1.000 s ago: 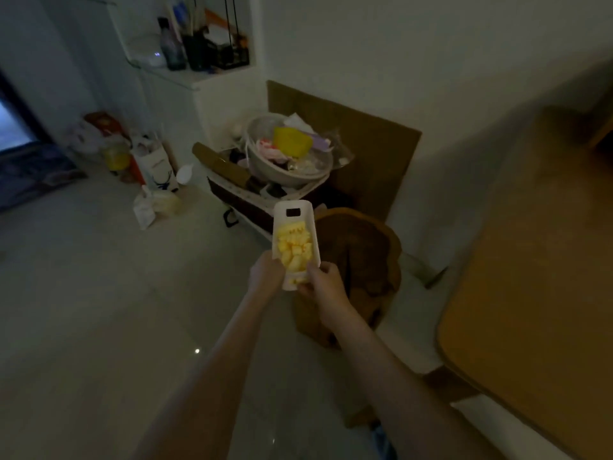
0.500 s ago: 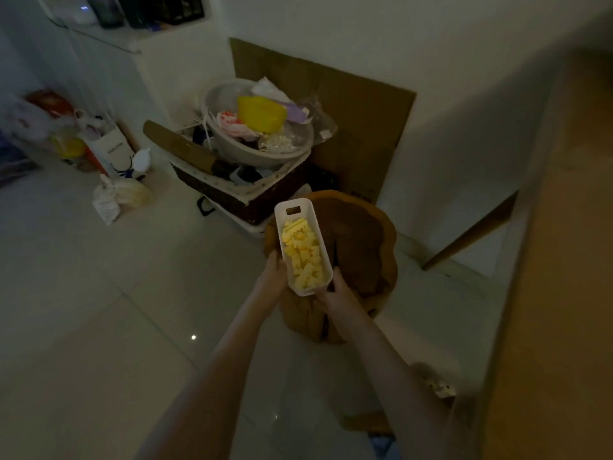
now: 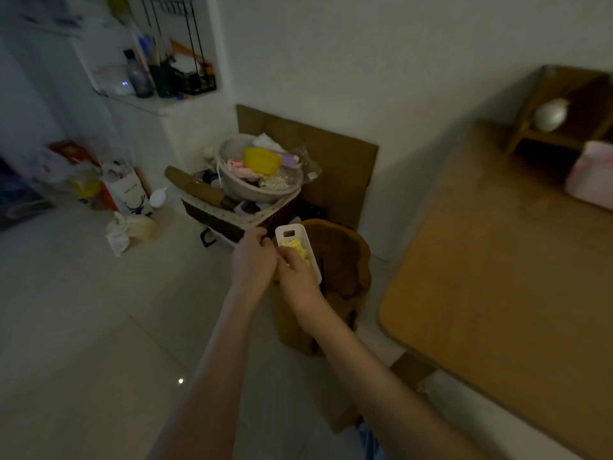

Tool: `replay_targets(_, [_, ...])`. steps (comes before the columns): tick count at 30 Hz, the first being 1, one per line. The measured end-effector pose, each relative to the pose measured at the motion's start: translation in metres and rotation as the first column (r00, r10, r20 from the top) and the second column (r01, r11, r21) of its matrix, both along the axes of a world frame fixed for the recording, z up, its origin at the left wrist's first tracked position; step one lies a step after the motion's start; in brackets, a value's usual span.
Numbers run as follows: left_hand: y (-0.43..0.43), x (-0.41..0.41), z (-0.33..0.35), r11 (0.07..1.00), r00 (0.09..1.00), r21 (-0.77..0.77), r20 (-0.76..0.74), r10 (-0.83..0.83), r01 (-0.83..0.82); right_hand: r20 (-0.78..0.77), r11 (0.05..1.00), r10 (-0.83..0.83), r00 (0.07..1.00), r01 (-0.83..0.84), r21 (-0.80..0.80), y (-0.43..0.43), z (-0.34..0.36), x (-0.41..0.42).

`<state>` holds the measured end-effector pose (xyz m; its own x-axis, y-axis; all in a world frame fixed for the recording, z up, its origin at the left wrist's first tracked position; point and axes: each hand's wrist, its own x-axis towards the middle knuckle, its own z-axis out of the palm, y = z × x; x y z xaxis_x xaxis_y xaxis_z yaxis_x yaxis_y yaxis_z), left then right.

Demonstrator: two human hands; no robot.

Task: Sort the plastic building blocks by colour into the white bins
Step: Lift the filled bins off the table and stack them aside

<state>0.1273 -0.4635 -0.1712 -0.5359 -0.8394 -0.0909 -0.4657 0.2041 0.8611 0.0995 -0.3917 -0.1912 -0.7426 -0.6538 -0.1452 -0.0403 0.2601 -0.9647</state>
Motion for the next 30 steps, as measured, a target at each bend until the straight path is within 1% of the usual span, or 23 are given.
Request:
replay_targets(4, [0.027,0.022,0.052,0.995,0.989,-0.099,-0.149,0.004,-0.019,0.057,0.984,-0.017,0.998,0.027,-0.178,0.025,0.057,0.023])
replay_targets(6, [0.043,0.026,0.071,0.98,0.989,-0.2,-0.146,-0.021,-0.008,0.017,0.979,-0.011,1.0,0.014,-0.203,0.044,0.084,0.028])
replay_targets(8, [0.064,0.027,0.091,0.952,0.992,-0.305,-0.115,-0.056,0.018,-0.121,0.981,-0.002,0.993,-0.021,-0.191,0.072,0.115,0.033])
replay_targets(10, [0.093,0.02,0.114,0.932,0.99,-0.358,-0.105,-0.098,0.055,-0.321,0.992,-0.021,0.947,-0.02,-0.123,0.11,0.142,0.033])
replay_targets(11, [0.109,0.016,0.124,0.923,0.986,-0.371,-0.091,-0.142,0.099,-0.433,0.997,-0.038,0.901,0.007,-0.072,0.128,0.152,0.028])
replay_targets(12, [0.123,0.011,0.13,0.91,0.976,-0.378,-0.064,-0.208,0.169,-0.55,0.998,-0.061,0.833,0.063,-0.016,0.146,0.158,0.022])
replay_targets(13, [0.142,0.006,0.136,0.885,0.955,-0.384,-0.025,-0.296,0.264,-0.657,0.986,-0.088,0.749,0.157,0.048,0.168,0.161,0.013])
replay_targets(14, [0.156,0.002,0.139,0.848,0.923,-0.387,0.018,-0.384,0.361,-0.733,0.96,-0.107,0.672,0.262,0.1,0.186,0.161,0.002])
replay_targets(15, [0.179,-0.003,0.141,0.792,0.873,-0.394,0.058,-0.484,0.466,-0.776,0.911,-0.134,0.617,0.384,0.148,0.214,0.16,-0.01])
replay_targets(16, [0.202,-0.008,0.141,0.732,0.819,-0.401,0.092,-0.567,0.552,-0.809,0.839,-0.15,0.568,0.506,0.199,0.242,0.159,-0.021])
replay_targets(18, [0.235,-0.019,0.138,0.643,0.742,-0.415,0.135,-0.656,0.644,-0.869,0.651,-0.126,0.479,0.7,0.292,0.283,0.156,-0.04])
replay_targets(20, [0.272,-0.032,0.134,0.58,0.67,-0.383,0.16,-0.725,0.719,-0.891,0.453,-0.153,0.428,0.831,0.322,0.326,0.151,-0.053])
replay_targets(22, [0.306,-0.041,0.13,0.535,0.604,-0.33,0.156,-0.782,0.778,-0.882,0.291,-0.218,0.418,0.89,0.35,0.36,0.142,-0.059])
replay_targets(23, [0.32,-0.044,0.128,0.515,0.579,-0.32,0.151,-0.801,0.795,-0.879,0.232,-0.244,0.41,0.905,0.357,0.375,0.137,-0.062])
replay_targets(24, [0.329,-0.047,0.126,0.502,0.559,-0.303,0.138,-0.818,0.81,-0.877,0.193,-0.252,0.409,0.909,0.369,0.385,0.132,-0.065])
replay_targets(25, [0.341,-0.05,0.128,0.488,0.536,-0.286,0.118,-0.836,0.825,-0.868,0.165,-0.246,0.43,0.902,0.4,0.399,0.13,-0.066])
replay_targets(26, [0.349,-0.051,0.13,0.48,0.519,-0.268,0.097,-0.849,0.836,-0.845,0.169,-0.225,0.486,0.873,0.457,0.407,0.129,-0.065])
replay_targets(27, [0.351,-0.054,0.131,0.479,0.507,-0.24,0.069,-0.859,0.845,-0.807,0.192,-0.183,0.562,0.825,0.531,0.409,0.129,-0.065])
replay_targets(28, [0.354,-0.055,0.132,0.488,0.496,-0.163,0.016,-0.868,0.858,-0.752,0.218,-0.148,0.643,0.763,0.609,0.412,0.132,-0.064])
replay_targets(29, [0.355,-0.056,0.132,0.493,0.491,-0.017,-0.069,-0.869,0.87,-0.699,0.24,-0.113,0.706,0.702,0.671,0.411,0.137,-0.064])
replay_targets(30, [0.355,-0.057,0.132,0.471,0.493,0.158,-0.153,-0.857,0.868,-0.654,0.251,-0.068,0.753,0.647,0.72,0.406,0.141,-0.064])
